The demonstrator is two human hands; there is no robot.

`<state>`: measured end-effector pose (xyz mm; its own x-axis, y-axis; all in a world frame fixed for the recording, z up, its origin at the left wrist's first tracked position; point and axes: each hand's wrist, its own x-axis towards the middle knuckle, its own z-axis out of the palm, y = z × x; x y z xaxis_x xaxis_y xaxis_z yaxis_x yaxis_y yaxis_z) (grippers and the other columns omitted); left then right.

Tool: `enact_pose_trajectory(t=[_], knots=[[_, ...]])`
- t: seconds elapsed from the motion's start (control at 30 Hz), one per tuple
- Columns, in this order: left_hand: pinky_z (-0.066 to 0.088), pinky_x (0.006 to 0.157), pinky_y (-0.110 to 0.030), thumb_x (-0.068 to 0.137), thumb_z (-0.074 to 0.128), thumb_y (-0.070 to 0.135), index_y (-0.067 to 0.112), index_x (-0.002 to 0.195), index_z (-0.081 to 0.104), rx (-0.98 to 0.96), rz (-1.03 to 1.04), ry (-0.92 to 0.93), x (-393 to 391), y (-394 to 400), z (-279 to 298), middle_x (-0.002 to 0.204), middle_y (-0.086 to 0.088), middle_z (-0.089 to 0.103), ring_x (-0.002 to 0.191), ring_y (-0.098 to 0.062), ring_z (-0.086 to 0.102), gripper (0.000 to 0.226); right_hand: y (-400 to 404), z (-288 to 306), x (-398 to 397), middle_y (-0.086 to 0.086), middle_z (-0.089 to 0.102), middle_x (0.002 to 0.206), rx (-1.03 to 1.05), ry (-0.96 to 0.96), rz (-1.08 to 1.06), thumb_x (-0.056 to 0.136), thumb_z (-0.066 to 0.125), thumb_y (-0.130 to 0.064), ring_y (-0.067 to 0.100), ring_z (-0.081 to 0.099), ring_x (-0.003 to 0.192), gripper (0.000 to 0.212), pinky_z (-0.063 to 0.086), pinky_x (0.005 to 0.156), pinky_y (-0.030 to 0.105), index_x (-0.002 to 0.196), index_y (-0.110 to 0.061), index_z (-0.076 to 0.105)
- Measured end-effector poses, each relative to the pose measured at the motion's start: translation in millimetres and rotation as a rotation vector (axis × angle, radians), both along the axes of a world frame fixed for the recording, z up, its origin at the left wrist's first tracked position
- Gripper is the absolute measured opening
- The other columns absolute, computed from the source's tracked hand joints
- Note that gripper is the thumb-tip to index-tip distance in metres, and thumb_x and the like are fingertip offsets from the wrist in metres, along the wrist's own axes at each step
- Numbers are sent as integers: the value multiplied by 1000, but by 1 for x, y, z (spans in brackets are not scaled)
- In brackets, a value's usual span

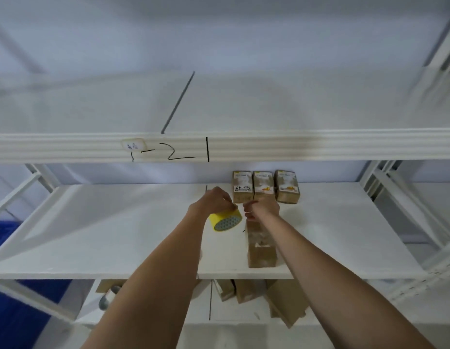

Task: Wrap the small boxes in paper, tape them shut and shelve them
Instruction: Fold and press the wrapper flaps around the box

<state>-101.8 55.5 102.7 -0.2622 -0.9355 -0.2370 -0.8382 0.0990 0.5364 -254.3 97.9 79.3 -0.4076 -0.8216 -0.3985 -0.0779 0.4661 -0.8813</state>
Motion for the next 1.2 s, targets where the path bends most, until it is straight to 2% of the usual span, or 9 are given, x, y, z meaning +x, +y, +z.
enact_pose_trajectory(t=[0.13,0.23,0.37,0.5,0.6,0.77,0.93,1.1,1.2], knots=[[50,80,-30,86,72,40,20,106,79,-29,-7,-1,-13,9,-7,110,-5,71,98,-20,61,30,8,-4,-22,17,73,74,26,-46,-42,91,67,3,29,72,59,12,63,63,47,81,7,70],[53,85,-33,84,75,44,19,105,80,-18,-13,-9,-18,15,-17,108,-6,72,102,-23,63,32,14,-9,-31,16,73,69,54,-26,-50,90,68,3,27,71,53,11,63,57,46,80,7,70],[51,78,-30,82,74,48,25,101,79,22,-25,-17,-19,19,-27,107,-2,72,95,-19,62,30,21,-10,-37,17,72,63,78,-31,-53,91,63,7,26,67,47,17,61,52,39,77,9,71],[52,78,-30,83,74,47,24,100,80,53,-55,-26,-21,17,-36,105,-1,72,97,-19,63,29,25,-21,-45,18,73,68,104,-28,-49,87,66,7,32,75,66,13,63,62,45,76,6,72],[55,81,-31,82,76,46,21,102,80,51,-84,-52,-16,11,-43,104,-4,72,97,-19,63,33,24,-25,-45,18,74,70,100,-40,-45,82,77,2,31,75,66,5,64,66,48,81,6,74],[55,82,-33,79,75,56,15,99,80,38,-137,-108,-12,-1,-50,96,-3,69,97,-20,61,45,20,-21,-43,21,74,72,109,-75,-66,81,79,4,29,73,61,10,63,63,46,84,9,72],[54,81,-31,82,61,72,11,101,77,39,-186,-194,-1,-10,-57,100,-5,68,96,-21,64,66,16,-15,-52,20,76,81,122,-155,12,83,79,1,26,77,75,21,64,73,41,97,9,66],[52,69,-28,81,74,58,11,87,78,160,-137,137,-3,-12,-61,89,-6,72,81,-17,66,48,23,-11,-62,17,73,83,191,-290,36,87,73,2,25,73,74,12,59,55,32,96,6,66],[51,69,-27,81,77,50,14,86,79,245,-130,225,-3,-15,-66,88,-3,72,83,-18,66,36,27,-18,-75,19,72,92,236,-325,19,89,72,1,28,72,81,13,61,63,38,99,6,65]])
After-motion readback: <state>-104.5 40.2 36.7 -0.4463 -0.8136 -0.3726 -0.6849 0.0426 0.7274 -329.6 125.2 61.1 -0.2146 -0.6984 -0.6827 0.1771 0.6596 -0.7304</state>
